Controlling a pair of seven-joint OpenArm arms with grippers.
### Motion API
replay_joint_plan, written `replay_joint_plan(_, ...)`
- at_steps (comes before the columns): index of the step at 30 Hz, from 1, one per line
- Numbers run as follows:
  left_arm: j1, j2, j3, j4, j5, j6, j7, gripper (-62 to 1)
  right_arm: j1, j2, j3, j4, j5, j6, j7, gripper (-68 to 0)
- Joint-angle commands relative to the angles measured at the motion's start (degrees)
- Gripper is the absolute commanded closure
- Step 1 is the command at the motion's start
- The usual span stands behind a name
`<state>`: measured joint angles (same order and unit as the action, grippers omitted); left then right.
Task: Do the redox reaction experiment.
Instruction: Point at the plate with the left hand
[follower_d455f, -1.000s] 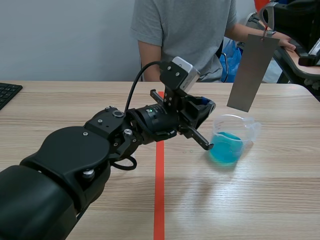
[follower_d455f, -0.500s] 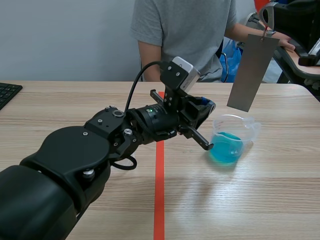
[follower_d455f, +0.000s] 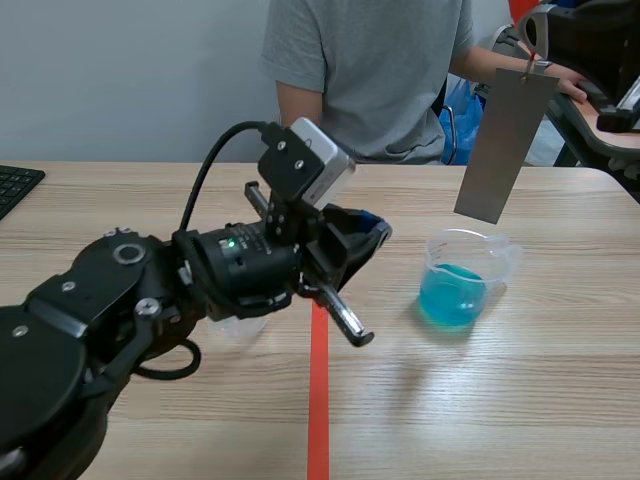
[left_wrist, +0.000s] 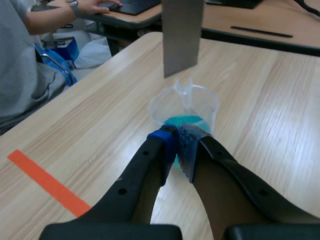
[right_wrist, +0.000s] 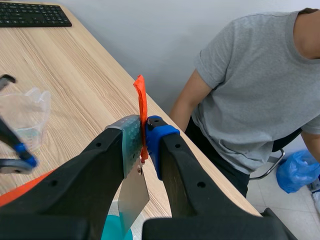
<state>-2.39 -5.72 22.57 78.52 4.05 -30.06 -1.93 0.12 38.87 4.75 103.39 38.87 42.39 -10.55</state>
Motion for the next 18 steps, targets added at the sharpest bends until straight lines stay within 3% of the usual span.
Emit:
replay_joint_plan(1,2.45,-1.57,-0.48,3.19,-0.39,-0.11,-0.68,-3.2,1.16,0.63,-0.11,0.79,0.87,0.33,0.61,-1.1)
replay_joint_plan(7,14.8,-7.74,-5.95,14.91,-0.74,-0.11,-0.59,-3.2,1.16,0.63,-0.11,0.79,1.51,0.33,0.52,-1.1)
replay_joint_plan(14,29.2,-11.82,-14.8,26.75,-6.45,-0.13,-0.61,-3.2,1.16,0.63,-0.11,0.79,1.53,0.33,0.37,-1.1)
replay_joint_plan(18,37.59,-12.59,-19.85,33.38,-8.15,-0.48,-1.14,-3.2,1.16,0.63,-0.11,0.79,1.53,0.33,0.37,-1.1)
